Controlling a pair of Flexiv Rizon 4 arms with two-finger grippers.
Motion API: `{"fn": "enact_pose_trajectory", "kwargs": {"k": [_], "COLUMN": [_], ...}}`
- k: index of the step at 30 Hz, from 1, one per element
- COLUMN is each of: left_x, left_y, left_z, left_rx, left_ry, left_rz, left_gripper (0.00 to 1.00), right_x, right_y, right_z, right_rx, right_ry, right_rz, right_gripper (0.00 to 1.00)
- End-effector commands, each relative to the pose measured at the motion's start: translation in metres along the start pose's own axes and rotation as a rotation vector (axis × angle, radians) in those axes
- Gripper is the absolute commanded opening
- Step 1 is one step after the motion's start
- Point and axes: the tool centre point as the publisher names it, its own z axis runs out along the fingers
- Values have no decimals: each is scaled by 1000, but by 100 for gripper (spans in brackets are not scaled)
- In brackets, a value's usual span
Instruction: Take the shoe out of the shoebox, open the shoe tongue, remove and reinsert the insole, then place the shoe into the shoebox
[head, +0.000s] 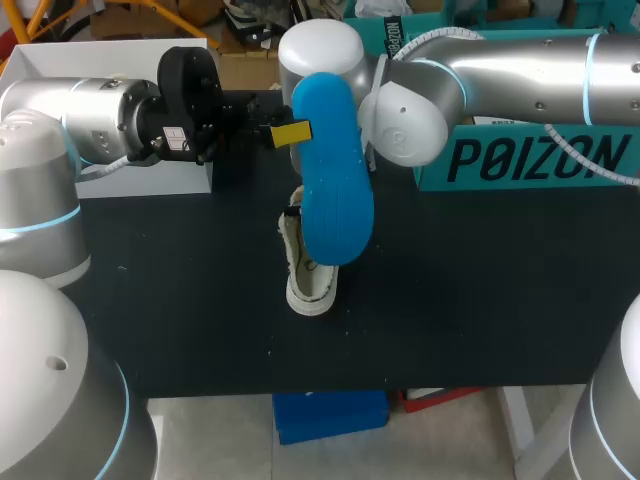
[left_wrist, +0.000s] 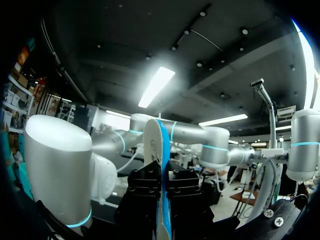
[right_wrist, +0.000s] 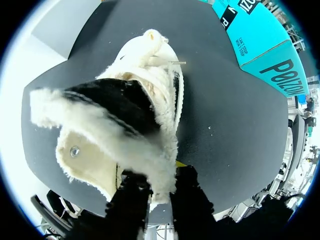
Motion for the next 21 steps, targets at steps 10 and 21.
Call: {"fn": "enact_pose_trajectory", "kwargs": {"k": [10,21], "left_x": [1,1], "left_y": [1,1], "left_z": [1,1], "left_rx": [0,0], "left_ry": [-3,-3], "left_rz": [2,2], "left_gripper": [0,0], "right_x": [-42,-76], "right_y": [-13,-21], "right_z": [-38,-70], "right_rx": [-45,-78], "right_ry": [153,401], "right_rz": [67,129], "right_gripper": [100,100]}}
